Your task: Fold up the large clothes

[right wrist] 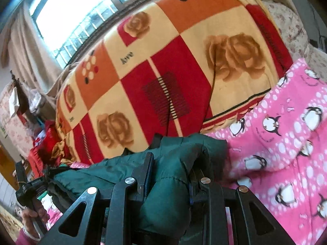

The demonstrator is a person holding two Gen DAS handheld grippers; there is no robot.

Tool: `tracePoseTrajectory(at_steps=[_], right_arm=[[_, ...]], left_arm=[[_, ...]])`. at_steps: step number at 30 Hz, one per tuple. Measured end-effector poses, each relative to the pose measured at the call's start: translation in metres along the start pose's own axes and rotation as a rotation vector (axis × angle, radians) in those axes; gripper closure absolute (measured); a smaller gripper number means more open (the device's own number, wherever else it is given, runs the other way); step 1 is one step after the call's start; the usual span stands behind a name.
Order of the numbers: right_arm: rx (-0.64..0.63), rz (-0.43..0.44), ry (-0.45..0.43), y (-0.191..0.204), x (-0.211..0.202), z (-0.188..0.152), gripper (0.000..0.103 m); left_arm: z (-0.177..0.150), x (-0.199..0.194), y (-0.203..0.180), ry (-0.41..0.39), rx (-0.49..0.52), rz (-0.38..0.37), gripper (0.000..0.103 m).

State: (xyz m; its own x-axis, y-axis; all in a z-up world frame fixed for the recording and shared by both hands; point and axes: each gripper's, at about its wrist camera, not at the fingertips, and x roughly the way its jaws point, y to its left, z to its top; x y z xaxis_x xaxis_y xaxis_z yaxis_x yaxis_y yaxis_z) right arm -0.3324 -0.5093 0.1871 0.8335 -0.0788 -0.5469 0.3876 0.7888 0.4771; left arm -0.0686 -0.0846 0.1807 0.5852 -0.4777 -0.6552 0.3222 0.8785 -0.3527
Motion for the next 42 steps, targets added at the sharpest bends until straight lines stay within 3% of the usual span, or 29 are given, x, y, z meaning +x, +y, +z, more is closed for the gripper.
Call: tracePoseTrajectory(at_steps=[9, 14, 19, 22, 23, 24, 25, 26, 27, 28, 35, 38, 42], right_arm=[[0.083, -0.062, 0.106, -0.038, 0.088, 0.003, 0.078], [0.128, -0.075, 0.108, -0.052, 0.114, -0.007, 0.075], [0.124, -0.075, 0.106, -0.051, 0.118, -0.003, 0.073], [0.135, -0.063, 0.114, -0.05, 0.118, 0.001, 0.068], [0.143, -0.056, 0.111, -0.049, 0.114, 0.004, 0.066], [0.149, -0.052, 0.103, -0.047, 0.109, 0.005, 0.061], [0.152, -0.046, 0.095, -0.045, 0.106, 0.007, 0.058], [0.156, -0.026, 0.077, -0.042, 0.098, 0.009, 0.041], [0.153, -0.016, 0.059, -0.038, 0.091, 0.011, 0.016], [0.141, -0.028, 0.032, -0.034, 0.083, 0.013, 0.007], [0.019, -0.001, -0.051, -0.003, 0.031, 0.013, 0.005], [-0.097, -0.013, 0.022, 0.019, 0.041, -0.002, 0.005], [-0.237, -0.126, 0.13, 0.037, 0.087, -0.016, 0.005]], left_arm=[[0.008, 0.095, 0.005, 0.102, -0.046, 0.076, 0.089], [0.004, 0.11, 0.014, 0.087, -0.088, 0.028, 0.085], [0.011, 0.096, 0.03, 0.089, -0.121, -0.104, 0.074], [0.013, 0.073, 0.035, 0.054, -0.126, -0.136, 0.05], [0.014, 0.063, 0.036, 0.022, -0.119, -0.122, 0.035], [0.014, 0.054, 0.037, -0.008, -0.113, -0.114, 0.028], [0.014, 0.043, 0.038, -0.037, -0.105, -0.113, 0.028], [0.015, 0.037, 0.038, -0.046, -0.096, -0.112, 0.028], [0.015, 0.031, 0.037, -0.049, -0.085, -0.108, 0.028], [0.014, 0.027, 0.035, -0.05, -0.075, -0.103, 0.028], [-0.005, 0.011, 0.009, -0.067, 0.004, -0.11, 0.028], [-0.019, 0.032, -0.01, -0.026, 0.058, -0.068, 0.028], [-0.028, 0.07, -0.025, 0.048, 0.098, -0.01, 0.028]])
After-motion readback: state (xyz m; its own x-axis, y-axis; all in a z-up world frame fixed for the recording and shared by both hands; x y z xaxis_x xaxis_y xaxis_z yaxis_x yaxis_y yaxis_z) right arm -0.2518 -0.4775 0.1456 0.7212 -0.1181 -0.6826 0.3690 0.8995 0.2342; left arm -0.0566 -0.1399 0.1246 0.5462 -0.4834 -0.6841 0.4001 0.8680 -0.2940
